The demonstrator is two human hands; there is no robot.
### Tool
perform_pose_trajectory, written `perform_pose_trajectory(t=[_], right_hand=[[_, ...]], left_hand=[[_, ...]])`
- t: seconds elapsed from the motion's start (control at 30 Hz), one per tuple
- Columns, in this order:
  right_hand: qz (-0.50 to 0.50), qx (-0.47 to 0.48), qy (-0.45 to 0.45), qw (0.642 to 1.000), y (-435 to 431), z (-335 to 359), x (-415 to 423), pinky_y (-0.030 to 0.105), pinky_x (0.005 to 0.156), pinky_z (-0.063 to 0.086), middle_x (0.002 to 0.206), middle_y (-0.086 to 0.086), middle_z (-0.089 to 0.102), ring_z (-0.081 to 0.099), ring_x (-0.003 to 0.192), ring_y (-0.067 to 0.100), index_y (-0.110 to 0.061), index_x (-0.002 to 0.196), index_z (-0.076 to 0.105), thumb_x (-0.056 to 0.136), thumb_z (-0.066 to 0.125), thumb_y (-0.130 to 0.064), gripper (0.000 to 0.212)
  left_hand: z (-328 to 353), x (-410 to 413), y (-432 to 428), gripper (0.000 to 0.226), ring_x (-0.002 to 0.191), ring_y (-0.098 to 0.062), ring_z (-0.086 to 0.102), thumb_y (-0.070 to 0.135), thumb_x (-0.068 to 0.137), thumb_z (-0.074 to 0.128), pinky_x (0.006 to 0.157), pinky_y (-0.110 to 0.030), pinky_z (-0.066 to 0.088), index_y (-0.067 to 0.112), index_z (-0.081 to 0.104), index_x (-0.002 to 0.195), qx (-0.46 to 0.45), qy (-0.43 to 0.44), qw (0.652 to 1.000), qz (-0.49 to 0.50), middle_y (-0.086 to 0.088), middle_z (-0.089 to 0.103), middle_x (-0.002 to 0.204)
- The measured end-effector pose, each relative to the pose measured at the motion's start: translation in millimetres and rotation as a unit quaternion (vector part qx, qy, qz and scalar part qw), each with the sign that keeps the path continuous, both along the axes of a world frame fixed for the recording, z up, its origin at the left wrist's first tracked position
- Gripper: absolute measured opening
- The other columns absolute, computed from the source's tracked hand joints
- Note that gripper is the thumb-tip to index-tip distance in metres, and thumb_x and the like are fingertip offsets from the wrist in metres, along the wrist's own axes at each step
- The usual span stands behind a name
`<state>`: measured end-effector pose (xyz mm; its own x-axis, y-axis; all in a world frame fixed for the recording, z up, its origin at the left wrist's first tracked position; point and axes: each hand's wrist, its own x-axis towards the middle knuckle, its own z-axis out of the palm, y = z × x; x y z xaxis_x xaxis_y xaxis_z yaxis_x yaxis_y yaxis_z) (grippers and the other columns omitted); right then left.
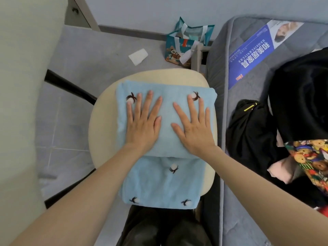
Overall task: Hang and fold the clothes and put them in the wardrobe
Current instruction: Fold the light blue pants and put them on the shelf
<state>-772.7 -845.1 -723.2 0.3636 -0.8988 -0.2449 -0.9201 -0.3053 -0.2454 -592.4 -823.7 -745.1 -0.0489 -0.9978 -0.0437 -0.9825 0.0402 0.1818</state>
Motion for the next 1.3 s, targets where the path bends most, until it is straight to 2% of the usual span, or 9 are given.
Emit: perform_pose_trajectory(t=[0.13,0.27,0.37,0.53,0.63,0.73,0.9,1.1,1.3], right_hand=[[-0.007,-0.013,-0.012,1.000,-0.6,-1.8,-0.2,0.048,0.118,-0.002,0.160,0.002,0.001,-0.003,0.148,0.032,-0.041,0.148,0.012,0.096,0.033,-0.056,0.058],[0.001,-0.032,-0.020,0.999,-21.6,32.3,-1.9,0.046,0.094,0.035,0.135,0.009,0.046,0.043,0.121,0.038,-0.030,0.134,0.052,0.086,0.063,-0.036,0.049],[0.002,-0.010,-0.061,0.998,-56.9,55.2,0.9,0.039,0.088,0.033,0.124,0.009,0.048,0.043,0.114,0.033,-0.020,0.120,0.059,0.075,0.067,-0.015,0.046],[0.014,0.158,0.058,0.986,-110.1,58.4,15.6,0.040,0.109,0.028,0.140,0.008,0.039,0.031,0.131,0.029,-0.024,0.145,0.029,0.070,0.079,-0.028,0.090],[0.035,0.258,0.135,0.956,-125.8,53.1,23.1,0.041,0.096,0.039,0.128,0.009,0.044,0.042,0.120,0.030,-0.017,0.137,0.038,0.064,0.084,-0.035,0.088],[0.067,0.266,0.165,0.947,-119.4,51.1,25.8,0.034,0.079,0.039,0.118,0.006,0.051,0.051,0.110,0.027,-0.013,0.122,0.048,0.060,0.085,-0.041,0.077],[0.094,0.166,0.137,0.972,-95.8,53.6,17.3,0.032,0.075,0.031,0.113,0.005,0.055,0.055,0.103,0.027,-0.015,0.116,0.050,0.067,0.078,-0.043,0.063],[0.045,-0.014,0.094,0.994,-122.3,88.3,14.1,0.037,0.078,0.036,0.114,0.010,0.052,0.048,0.107,0.031,-0.011,0.116,0.047,0.072,0.071,-0.024,0.051],[0.012,-0.197,0.087,0.976,-127.0,116.0,12.1,0.038,0.071,0.030,0.104,0.014,0.052,0.047,0.092,0.033,-0.006,0.112,0.050,0.070,0.056,-0.001,0.043]], left_hand=[[2.3,-2.7,0.5,0.054,0.146,-0.031,0.012,0.035,0.099,0.032,0.117,-0.051,0.001,0.023,0.021,0.151,0.004,-0.016,1.000,0.005,-0.005,0.017,0.158],[35.9,7.4,-12.7,0.044,0.133,-0.034,0.037,0.019,0.092,0.054,0.110,-0.048,0.020,0.021,0.052,0.135,0.027,0.048,0.998,0.017,-0.007,0.041,0.147],[63.3,23.8,-51.2,0.040,0.123,-0.030,0.037,0.004,0.087,0.058,0.099,-0.039,0.020,0.022,0.057,0.122,0.052,0.068,0.996,0.010,-0.005,0.041,0.139],[74.2,38.3,-120.5,0.084,0.139,-0.026,0.026,0.033,0.084,0.068,0.110,-0.064,0.005,0.027,0.016,0.150,0.362,-0.031,0.931,-0.031,-0.005,0.031,0.149],[71.9,37.7,-140.1,0.090,0.130,-0.029,0.038,0.040,0.072,0.080,0.108,-0.059,0.027,0.022,0.027,0.143,0.468,-0.043,0.882,-0.039,-0.007,0.039,0.142],[72.1,25.3,-132.0,0.091,0.124,-0.031,0.044,0.038,0.066,0.084,0.109,-0.060,0.020,0.015,0.029,0.135,0.497,-0.093,0.862,-0.050,-0.008,0.049,0.131],[77.9,27.2,-102.3,0.071,0.102,-0.026,0.052,0.033,0.064,0.083,0.086,-0.038,0.031,0.015,0.037,0.114,0.401,-0.082,0.911,-0.051,-0.005,0.056,0.105],[106.8,28.3,-123.6,0.061,0.108,-0.032,0.050,0.020,0.069,0.074,0.083,-0.040,0.033,0.011,0.040,0.119,0.155,-0.078,0.985,-0.026,-0.010,0.057,0.113],[124.9,22.5,-119.8,0.049,0.097,-0.033,0.048,-0.004,0.064,0.064,0.080,-0.041,0.033,0.007,0.047,0.109,-0.083,-0.075,0.994,0.010,-0.013,0.055,0.107]])
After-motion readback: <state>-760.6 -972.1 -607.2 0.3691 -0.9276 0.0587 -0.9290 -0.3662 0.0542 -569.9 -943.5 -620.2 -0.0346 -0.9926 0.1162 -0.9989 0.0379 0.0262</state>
